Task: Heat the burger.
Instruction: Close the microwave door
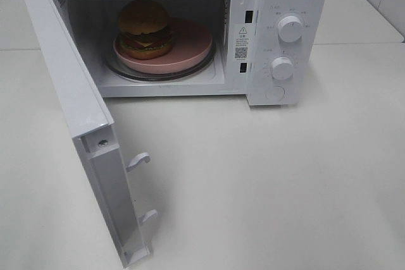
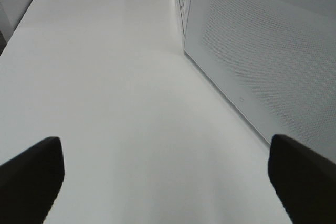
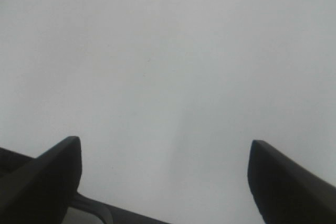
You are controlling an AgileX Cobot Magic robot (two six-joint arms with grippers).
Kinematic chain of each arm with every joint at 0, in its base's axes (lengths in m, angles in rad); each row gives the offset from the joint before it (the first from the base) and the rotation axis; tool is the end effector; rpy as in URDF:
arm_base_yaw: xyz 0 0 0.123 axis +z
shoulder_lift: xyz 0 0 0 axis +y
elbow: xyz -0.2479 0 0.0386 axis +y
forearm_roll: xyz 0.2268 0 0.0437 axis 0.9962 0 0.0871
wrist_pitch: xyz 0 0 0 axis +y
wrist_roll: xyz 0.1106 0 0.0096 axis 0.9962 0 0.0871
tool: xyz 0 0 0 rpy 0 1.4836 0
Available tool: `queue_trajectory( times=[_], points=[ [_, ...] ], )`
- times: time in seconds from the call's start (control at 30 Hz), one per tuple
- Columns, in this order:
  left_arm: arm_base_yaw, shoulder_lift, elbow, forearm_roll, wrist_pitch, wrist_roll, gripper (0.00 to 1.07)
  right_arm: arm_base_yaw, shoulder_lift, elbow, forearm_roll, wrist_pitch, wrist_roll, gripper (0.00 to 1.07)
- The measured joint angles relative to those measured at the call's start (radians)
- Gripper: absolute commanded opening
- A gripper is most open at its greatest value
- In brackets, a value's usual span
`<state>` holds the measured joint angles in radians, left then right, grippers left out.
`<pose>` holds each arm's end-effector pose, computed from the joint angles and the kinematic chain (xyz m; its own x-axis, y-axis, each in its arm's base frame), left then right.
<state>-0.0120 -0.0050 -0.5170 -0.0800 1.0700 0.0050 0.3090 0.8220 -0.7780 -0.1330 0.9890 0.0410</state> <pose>0.0258 -0.0081 0.2622 -0.4457 -0.0280 -0.8948 0.0599 0.9963 -0.0611 0.1494 0.0348 0.2753 -0.7621 -0.2771 -0.5852 -0.2649 0.9581 -0.1086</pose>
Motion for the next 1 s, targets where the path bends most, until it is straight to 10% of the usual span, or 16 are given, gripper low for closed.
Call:
queue_trajectory(
  times=[1.0],
  points=[
    [0.000,0.000,0.000,0.000,0.000,0.000,0.98,-0.250,-0.812,0.280,0.031,-0.029,0.035,0.76]
  ],
)
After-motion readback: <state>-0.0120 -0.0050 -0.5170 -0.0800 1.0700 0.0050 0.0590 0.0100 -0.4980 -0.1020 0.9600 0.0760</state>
